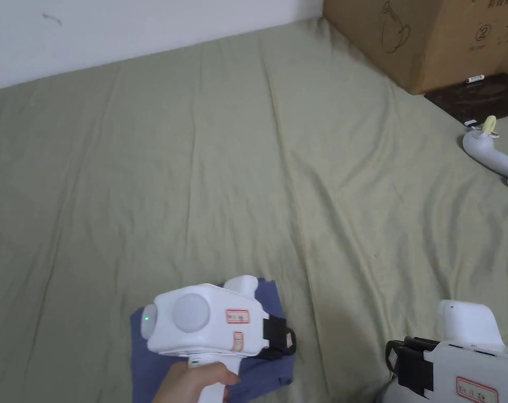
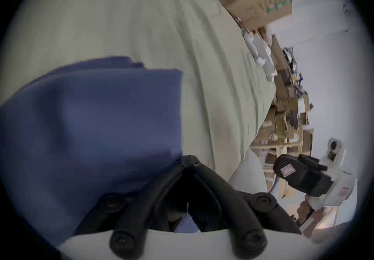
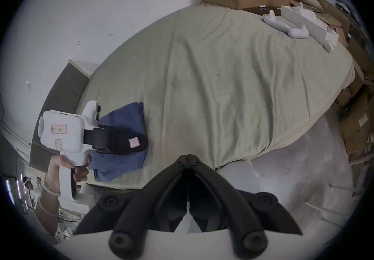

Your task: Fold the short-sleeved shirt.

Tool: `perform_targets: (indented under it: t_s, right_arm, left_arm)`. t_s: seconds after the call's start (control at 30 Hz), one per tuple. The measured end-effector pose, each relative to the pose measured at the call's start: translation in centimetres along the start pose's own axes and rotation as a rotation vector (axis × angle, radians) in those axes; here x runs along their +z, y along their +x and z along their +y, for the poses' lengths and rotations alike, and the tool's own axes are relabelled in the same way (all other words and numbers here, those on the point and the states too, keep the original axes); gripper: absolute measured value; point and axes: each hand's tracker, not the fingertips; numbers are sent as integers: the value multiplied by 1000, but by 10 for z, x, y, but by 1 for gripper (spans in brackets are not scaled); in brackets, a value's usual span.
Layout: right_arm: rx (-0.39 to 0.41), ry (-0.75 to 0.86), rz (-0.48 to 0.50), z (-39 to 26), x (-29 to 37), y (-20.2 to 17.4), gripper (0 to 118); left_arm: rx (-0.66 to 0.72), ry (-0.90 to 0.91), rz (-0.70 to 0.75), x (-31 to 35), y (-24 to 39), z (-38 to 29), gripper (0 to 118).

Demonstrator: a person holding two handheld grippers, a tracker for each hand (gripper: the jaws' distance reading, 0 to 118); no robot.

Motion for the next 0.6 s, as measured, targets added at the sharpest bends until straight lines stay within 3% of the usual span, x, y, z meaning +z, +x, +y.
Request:
perform_targets:
  t_s: [0.1,0.3,0.47,0.6]
  right_arm:
    - [-1,1,-10,-1,1,0,0]
    - [27,-6,-17,3,2,-12,0]
    - [88,12,-3,12,7,-36,0]
    - [196,56,51,25,8,-70,0]
  left_arm:
    - [22,-16,-38,-15,6,0,0]
    - [-70,13,-118,3,14,-16,0]
    - [-66,181,-205,73,-9,-39,0]
    - [21,333,-204,140,-46,-66,0]
